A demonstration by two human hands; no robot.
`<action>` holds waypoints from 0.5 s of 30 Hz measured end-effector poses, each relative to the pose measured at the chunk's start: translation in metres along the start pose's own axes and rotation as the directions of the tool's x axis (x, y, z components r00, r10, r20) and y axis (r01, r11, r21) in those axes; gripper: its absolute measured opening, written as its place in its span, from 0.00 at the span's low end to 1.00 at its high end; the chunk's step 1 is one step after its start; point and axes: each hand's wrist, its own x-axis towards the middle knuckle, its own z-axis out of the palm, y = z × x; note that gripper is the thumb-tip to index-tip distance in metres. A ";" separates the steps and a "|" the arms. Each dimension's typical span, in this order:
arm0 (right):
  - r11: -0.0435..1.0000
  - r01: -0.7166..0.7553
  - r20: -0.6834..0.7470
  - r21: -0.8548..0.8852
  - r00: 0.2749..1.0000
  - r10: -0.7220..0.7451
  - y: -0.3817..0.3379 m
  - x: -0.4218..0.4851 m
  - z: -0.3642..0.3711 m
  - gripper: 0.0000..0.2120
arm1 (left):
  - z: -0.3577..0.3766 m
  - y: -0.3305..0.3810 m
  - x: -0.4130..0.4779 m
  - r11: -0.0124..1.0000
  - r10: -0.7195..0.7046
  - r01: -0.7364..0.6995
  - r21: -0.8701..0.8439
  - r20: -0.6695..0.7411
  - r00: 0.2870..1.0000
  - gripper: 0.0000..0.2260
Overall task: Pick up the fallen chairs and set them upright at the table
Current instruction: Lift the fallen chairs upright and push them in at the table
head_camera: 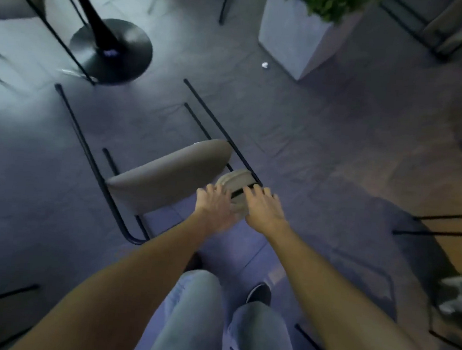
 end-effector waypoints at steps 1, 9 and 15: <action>0.999 0.031 -0.010 -0.024 0.999 -0.032 0.003 0.011 0.011 0.32 | 0.009 0.005 0.008 0.999 -0.031 0.031 -0.015 -0.013 0.999 0.31; 0.985 0.151 -0.082 -0.080 0.984 -0.158 0.011 0.091 0.109 0.43 | 0.100 0.033 0.080 0.993 -0.109 0.102 -0.052 -0.158 0.981 0.35; 0.988 0.152 -0.185 -0.033 0.970 -0.155 0.016 0.124 0.152 0.48 | 0.132 0.042 0.116 0.990 -0.129 0.103 -0.097 -0.316 0.940 0.36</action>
